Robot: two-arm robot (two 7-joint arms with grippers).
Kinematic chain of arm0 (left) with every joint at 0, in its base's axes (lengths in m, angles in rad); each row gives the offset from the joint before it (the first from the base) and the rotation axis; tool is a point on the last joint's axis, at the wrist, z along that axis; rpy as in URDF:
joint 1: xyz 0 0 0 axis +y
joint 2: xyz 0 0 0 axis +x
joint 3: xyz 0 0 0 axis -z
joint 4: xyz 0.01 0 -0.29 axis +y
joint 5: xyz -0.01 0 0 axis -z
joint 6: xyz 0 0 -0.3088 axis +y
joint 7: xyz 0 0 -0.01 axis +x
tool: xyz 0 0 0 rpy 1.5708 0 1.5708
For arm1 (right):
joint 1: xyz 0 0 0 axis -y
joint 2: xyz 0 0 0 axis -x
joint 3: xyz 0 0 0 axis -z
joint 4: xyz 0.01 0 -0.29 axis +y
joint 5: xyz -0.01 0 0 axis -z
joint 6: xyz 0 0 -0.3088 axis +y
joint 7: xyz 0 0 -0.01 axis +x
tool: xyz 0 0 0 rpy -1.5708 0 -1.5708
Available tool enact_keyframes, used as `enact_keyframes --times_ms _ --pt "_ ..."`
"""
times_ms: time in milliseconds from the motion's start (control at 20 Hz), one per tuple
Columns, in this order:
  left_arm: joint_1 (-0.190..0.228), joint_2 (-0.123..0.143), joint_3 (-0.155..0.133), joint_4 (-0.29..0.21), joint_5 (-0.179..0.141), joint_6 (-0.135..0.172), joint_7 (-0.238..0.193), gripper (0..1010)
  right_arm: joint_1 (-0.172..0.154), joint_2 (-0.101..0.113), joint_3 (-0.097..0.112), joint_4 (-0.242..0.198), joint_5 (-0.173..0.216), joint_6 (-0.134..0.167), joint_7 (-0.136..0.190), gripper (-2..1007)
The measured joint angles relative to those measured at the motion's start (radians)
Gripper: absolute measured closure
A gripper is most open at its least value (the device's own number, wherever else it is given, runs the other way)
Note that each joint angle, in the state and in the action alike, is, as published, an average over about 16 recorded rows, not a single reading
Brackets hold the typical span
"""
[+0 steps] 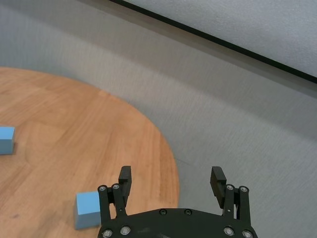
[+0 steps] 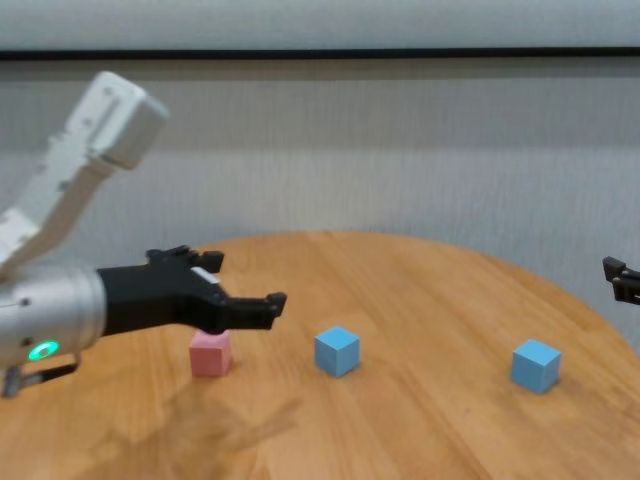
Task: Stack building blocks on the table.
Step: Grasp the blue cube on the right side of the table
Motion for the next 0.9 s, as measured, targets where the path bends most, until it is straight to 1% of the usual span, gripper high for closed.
enact_keyframes --times_ms 200,350,450,600,800,900 --pt "0.074 0.055 -0.023 -0.097 -0.030 -0.005 -0.006 8 0.000 0.000 0.000 0.000 0.000 0.000 0.000 0" --pt "0.112 0.082 -0.035 -0.140 -0.051 -0.018 -0.011 8 0.000 0.000 0.000 0.000 0.000 0.000 0.000 1" --pt "0.130 0.095 -0.041 -0.157 -0.063 -0.030 -0.014 8 0.000 0.000 0.000 0.000 0.000 0.000 0.000 1" --pt "0.147 0.107 -0.048 -0.167 -0.078 -0.048 -0.018 8 0.000 0.000 0.000 0.000 0.000 0.000 0.000 1" --pt "0.154 0.113 -0.052 -0.168 -0.090 -0.068 -0.020 8 0.000 -0.001 0.001 -0.002 0.002 0.000 0.004 0" --pt "0.155 0.114 -0.054 -0.165 -0.093 -0.076 -0.021 8 -0.001 -0.003 0.002 -0.005 0.007 0.002 0.012 0"
